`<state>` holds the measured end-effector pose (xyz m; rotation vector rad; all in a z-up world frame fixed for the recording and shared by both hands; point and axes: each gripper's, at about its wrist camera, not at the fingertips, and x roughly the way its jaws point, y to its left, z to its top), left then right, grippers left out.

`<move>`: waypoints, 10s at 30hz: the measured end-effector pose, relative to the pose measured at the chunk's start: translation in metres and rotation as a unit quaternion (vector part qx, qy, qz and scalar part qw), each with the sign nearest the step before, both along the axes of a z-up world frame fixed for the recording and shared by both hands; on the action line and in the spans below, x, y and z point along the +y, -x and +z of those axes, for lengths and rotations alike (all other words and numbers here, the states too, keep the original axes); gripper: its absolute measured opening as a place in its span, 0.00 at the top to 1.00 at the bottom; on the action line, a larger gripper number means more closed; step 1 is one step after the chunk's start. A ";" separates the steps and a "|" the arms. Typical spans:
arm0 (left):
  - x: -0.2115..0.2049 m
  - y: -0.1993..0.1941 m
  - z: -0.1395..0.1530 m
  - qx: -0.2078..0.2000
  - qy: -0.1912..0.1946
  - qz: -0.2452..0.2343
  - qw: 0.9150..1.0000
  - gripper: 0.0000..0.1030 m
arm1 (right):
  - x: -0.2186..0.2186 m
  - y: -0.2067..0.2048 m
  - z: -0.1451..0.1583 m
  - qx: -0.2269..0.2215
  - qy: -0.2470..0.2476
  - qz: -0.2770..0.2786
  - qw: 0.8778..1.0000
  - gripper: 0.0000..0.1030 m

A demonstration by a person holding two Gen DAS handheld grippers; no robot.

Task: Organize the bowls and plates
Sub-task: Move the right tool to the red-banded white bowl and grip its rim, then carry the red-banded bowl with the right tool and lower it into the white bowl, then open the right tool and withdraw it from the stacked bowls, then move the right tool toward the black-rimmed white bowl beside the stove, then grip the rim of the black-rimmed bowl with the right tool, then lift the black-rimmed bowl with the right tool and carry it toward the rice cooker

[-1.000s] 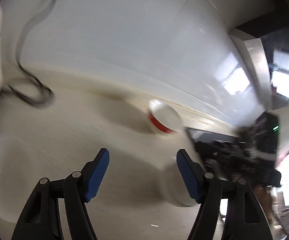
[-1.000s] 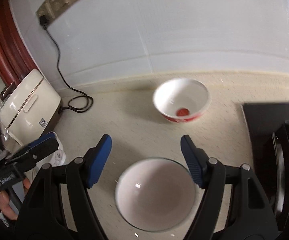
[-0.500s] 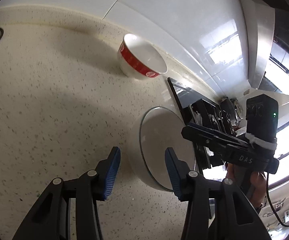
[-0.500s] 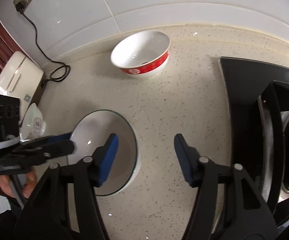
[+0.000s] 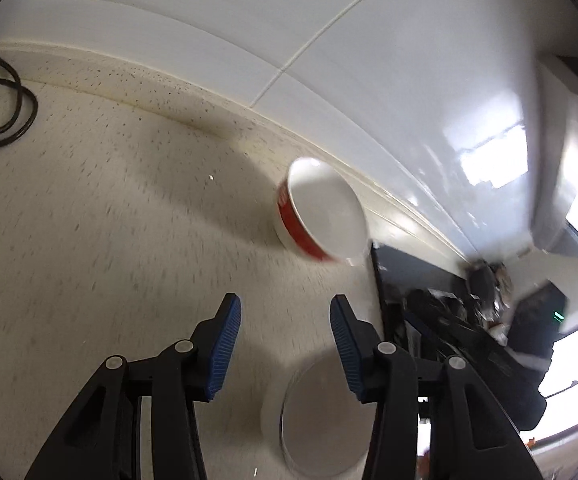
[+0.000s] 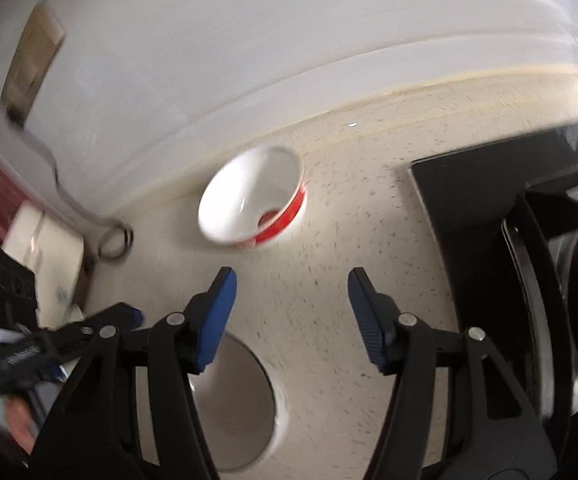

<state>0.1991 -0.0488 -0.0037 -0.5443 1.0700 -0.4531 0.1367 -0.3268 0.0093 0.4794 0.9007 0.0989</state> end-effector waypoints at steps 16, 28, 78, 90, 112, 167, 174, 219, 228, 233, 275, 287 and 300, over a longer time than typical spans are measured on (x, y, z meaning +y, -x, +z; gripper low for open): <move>-0.023 -0.076 -0.024 0.031 0.001 -0.003 1.000 0.59 | 0.009 -0.104 -0.024 0.055 -0.008 0.043 0.998 0.50; -0.033 -0.080 -0.022 0.013 -0.037 -0.022 0.999 0.84 | 0.020 -0.105 -0.028 0.063 -0.016 0.074 0.995 0.79; 0.241 0.120 0.028 -0.020 -0.085 0.128 0.988 0.87 | 0.311 0.025 0.009 0.024 -0.056 0.251 0.966 0.79; 0.233 0.120 0.016 -0.023 -0.132 0.129 0.983 0.86 | 0.322 0.024 -0.006 0.038 -0.020 0.259 0.965 0.79; 0.210 0.124 0.011 -0.061 -0.228 0.125 0.964 0.86 | 0.340 0.029 -0.005 0.014 0.062 0.269 0.961 0.76; 0.007 0.155 0.046 -0.320 -0.271 -0.008 0.908 0.12 | 0.099 0.124 0.028 -0.213 0.223 -0.085 0.948 0.00; -0.023 0.117 0.023 -0.267 -0.189 -0.058 0.943 0.13 | 0.075 0.122 0.006 -0.181 0.202 -0.078 0.959 0.00; -0.041 0.082 -0.041 -0.142 -0.119 -0.129 0.974 0.75 | 0.092 0.081 -0.035 -0.093 0.186 0.020 0.978 0.83; -0.049 0.088 -0.039 -0.162 -0.158 -0.123 0.966 0.77 | 0.098 0.085 -0.035 -0.101 0.212 0.021 0.972 0.83; -0.054 0.094 -0.038 -0.179 -0.189 -0.118 0.958 0.77 | 0.097 0.085 -0.035 -0.104 0.210 0.021 0.972 0.83; -0.031 0.088 -0.031 -0.152 -0.157 -0.089 0.972 0.86 | 0.098 0.085 -0.036 -0.119 0.173 0.037 0.977 0.83; -0.031 0.087 -0.032 -0.148 -0.155 -0.089 0.973 0.86 | 0.095 0.084 -0.037 -0.119 0.166 0.036 0.978 0.83; -0.020 0.091 -0.020 -0.150 -0.150 -0.076 0.974 0.90 | 0.094 0.083 -0.037 -0.114 0.128 0.040 0.984 0.83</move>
